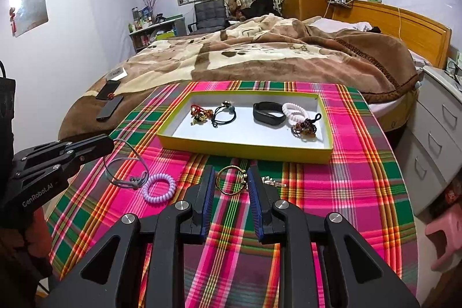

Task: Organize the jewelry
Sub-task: 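Carry the grey cord bracelet and gold ring with both tools into the box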

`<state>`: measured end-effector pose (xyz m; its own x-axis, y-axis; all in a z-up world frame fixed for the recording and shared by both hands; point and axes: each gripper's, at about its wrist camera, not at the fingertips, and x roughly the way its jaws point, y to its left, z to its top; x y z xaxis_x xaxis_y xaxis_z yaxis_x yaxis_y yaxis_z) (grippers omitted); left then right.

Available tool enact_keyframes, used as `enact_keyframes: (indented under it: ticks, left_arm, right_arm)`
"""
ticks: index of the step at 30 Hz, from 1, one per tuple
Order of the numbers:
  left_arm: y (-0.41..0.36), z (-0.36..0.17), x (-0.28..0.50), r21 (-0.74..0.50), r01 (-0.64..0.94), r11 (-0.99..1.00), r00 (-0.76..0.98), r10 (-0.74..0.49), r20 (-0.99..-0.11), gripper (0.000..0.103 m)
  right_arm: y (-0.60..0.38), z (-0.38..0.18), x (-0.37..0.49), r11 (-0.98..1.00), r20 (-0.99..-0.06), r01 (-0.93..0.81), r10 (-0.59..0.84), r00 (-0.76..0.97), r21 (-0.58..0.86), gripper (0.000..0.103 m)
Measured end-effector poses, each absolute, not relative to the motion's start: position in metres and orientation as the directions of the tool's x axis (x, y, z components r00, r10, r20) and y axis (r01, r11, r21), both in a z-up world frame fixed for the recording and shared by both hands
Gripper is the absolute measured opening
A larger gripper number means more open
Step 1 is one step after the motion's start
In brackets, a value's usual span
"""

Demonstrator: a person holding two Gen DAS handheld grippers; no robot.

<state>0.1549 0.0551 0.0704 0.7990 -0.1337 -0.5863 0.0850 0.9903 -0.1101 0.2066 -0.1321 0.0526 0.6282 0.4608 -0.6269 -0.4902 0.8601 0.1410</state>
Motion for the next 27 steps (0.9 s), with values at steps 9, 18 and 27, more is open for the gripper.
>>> enact_keyframes:
  ticks: [9, 18, 27]
  left_arm:
    - [0.063, 0.081, 0.182, -0.098, 0.09, 0.991, 0.812, -0.13, -0.568, 0.001]
    - [0.075, 0.083, 0.217, -0.101, 0.082, 0.992, 0.812, -0.125, -0.571, 0.001]
    - [0.081, 0.066, 0.254, -0.087, 0.067, 0.994, 0.797, -0.106, -0.594, 0.001]
  right_arm:
    - [-0.128, 0.054, 0.228, 0.864, -0.629, -0.484, 0.455, 0.631, 0.139, 0.024]
    - [-0.127, 0.051, 0.258, 0.873, -0.635, -0.47, 0.439, 0.636, 0.132, 0.024]
    - [-0.118, 0.04, 0.29, 0.881, -0.652, -0.459, 0.416, 0.634, 0.116, 0.024]
